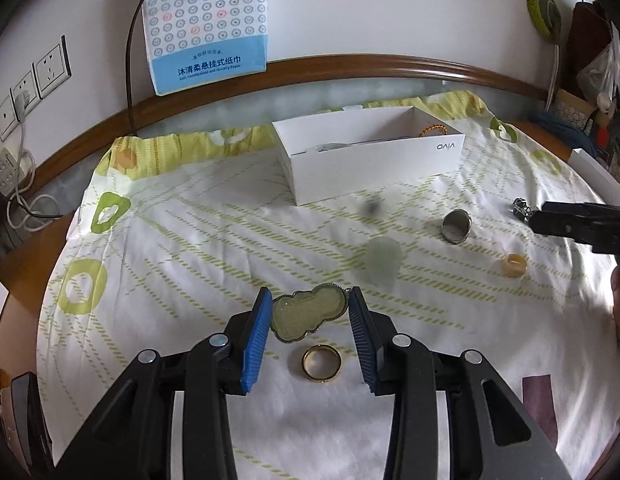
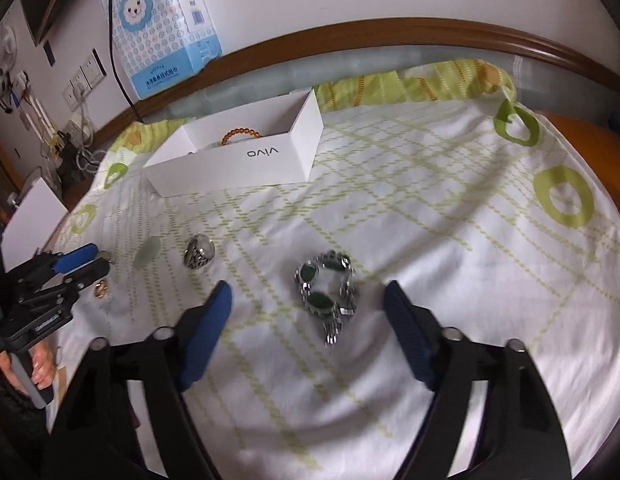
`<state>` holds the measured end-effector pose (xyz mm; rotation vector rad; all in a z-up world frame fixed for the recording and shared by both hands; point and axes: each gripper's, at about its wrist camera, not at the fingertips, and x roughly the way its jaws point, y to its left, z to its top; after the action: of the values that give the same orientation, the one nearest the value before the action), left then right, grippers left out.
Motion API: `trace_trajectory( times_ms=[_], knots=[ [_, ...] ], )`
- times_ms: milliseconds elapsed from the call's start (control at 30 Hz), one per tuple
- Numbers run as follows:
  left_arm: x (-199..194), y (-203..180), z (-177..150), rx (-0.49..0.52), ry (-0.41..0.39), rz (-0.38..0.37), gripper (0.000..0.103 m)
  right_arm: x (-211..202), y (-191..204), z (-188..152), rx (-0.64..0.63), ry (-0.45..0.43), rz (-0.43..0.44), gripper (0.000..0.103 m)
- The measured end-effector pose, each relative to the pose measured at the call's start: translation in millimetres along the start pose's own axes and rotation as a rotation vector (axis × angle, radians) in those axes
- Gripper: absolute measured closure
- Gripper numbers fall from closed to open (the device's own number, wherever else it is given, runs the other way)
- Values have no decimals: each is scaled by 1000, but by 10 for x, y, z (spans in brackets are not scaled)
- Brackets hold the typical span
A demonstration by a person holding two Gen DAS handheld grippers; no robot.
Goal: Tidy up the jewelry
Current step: 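Lift the gourd pendant with the left tool while the right grasps the silver green-stone bracelet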
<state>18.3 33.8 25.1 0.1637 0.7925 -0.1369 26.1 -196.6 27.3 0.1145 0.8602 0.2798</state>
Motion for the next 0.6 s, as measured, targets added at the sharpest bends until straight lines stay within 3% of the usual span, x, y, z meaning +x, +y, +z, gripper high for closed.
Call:
trace_trajectory(
  times_ms=[67,133,200,233,400,433,467,500,600],
  knots=[
    [14,21,4,-7,4,-3,64,56,68,17,-35,17,-37,38],
    [24,47,6,-20,9,-10,64,97,153,17,-82,30,-99,47],
    [28,57,5,-25,12,-13,64,109,219,7,-118,30,-141,80],
    [28,58,3,-26,12,-14,64,109,216,6,-118,28,-134,80],
    [23,54,2,-25,9,-16,64,-16,3,-12,-13,-22,48,80],
    [21,48,2,-25,7,-16,64,-48,-46,-24,15,-36,93,84],
    [17,46,3,-24,5,-18,64,-57,-70,-28,34,-36,129,98],
    [11,38,4,-24,3,-19,64,-59,-91,-25,51,-32,161,103],
    [-7,30,24,-26,-6,-20,64,-105,-153,4,103,-47,238,103]
  ],
)
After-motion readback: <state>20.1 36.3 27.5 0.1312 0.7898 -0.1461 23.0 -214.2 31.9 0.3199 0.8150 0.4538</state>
